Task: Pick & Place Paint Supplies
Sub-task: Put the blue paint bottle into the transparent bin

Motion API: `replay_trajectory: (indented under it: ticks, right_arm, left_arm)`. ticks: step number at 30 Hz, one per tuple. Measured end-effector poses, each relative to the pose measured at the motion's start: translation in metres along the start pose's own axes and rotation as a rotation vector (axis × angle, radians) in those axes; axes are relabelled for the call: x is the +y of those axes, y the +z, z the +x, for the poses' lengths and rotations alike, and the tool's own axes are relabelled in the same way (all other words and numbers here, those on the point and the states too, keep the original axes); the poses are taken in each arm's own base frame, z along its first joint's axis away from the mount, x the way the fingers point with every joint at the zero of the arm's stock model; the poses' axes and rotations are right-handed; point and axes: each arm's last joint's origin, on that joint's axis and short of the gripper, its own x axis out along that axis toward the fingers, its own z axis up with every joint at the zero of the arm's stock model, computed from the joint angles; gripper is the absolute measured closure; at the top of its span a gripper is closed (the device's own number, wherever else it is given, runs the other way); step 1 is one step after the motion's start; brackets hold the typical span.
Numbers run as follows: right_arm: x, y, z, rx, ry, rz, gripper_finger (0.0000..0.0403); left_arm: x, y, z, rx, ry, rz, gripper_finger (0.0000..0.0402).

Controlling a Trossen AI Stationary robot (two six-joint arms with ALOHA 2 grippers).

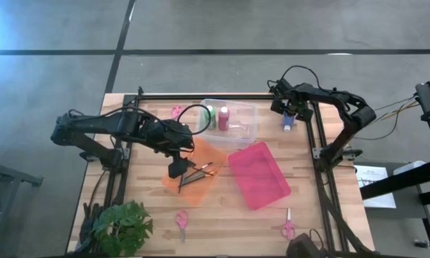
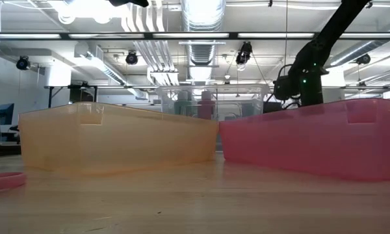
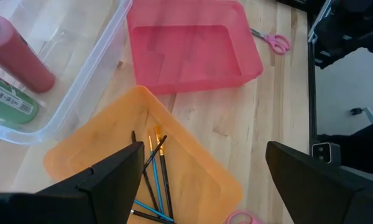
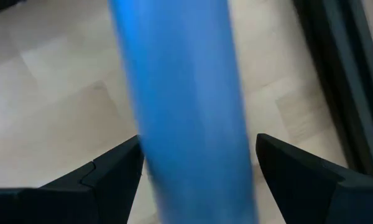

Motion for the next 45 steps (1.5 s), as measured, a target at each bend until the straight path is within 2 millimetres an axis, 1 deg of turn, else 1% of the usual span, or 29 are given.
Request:
replay_trajectory:
  ticks: [4, 6, 13, 16, 18, 21, 25, 29, 31, 35, 38, 41, 45]
  right_arm:
    - [0.001, 0.0, 0.0, -0.005, 0.002, 0.019, 0.0105]
    - [0.001, 0.0, 0.0, -0.003, 0.001, 0.023, 0.0117]
    - [-0.001, -0.001, 0.001, 0.004, -0.002, 0.048, 0.0213]
    - [-0.001, -0.001, -0.001, 0.015, 0.01, 0.085, 0.0241]
    - [-0.002, -0.001, -0.003, 0.018, 0.02, 0.106, 0.0247]
    - [-0.005, -0.002, -0.011, 0.029, 0.056, 0.123, 0.0242]
    - [-0.01, -0.001, -0.037, -0.016, 0.167, 0.156, 0.0223]
    - [-0.022, -0.002, -0.077, -0.095, 0.343, 0.208, 0.0219]
    - [-0.031, -0.005, -0.1, -0.127, 0.448, 0.244, 0.0218]
    - [-0.049, -0.015, -0.146, -0.182, 0.728, 0.334, 0.0218]
    - [-0.062, -0.025, -0.177, -0.187, 0.956, 0.409, 0.0217]
    - [-0.071, -0.032, -0.204, -0.171, 1.188, 0.461, 0.0217]
    - [-0.076, -0.04, -0.231, -0.118, 1.435, 0.512, 0.0216]
  left_arm:
    - [0.0, 0.001, 0.0, -0.007, -0.003, -0.018, 0.0056]
    - [-0.001, 0.001, 0.0, -0.012, -0.005, -0.019, 0.0056]
    - [-0.001, 0.002, 0.0, -0.024, -0.01, -0.027, 0.0056]
    - [-0.001, 0.002, 0.0, -0.024, -0.01, -0.038, 0.0056]
    - [-0.002, 0.002, 0.0, -0.024, -0.011, -0.04, 0.0056]
    - [-0.004, 0.002, 0.0, -0.026, -0.021, -0.024, 0.0056]
    - [-0.012, 0.004, -0.001, -0.07, -0.054, 0.07, 0.0056]
    - [-0.016, 0.01, -0.003, -0.164, -0.044, 0.152, 0.0056]
    - [-0.016, 0.014, -0.006, -0.226, 0.009, 0.179, 0.0056]
    - [-0.013, 0.026, -0.011, -0.391, 0.211, 0.252, 0.0063]
    - [-0.012, 0.038, -0.012, -0.492, 0.368, 0.337, 0.008]
    - [-0.012, 0.051, -0.004, -0.56, 0.568, 0.432, 0.0104]
    - [-0.015, 0.072, 0.011, -0.622, 0.818, 0.559, 0.0141]
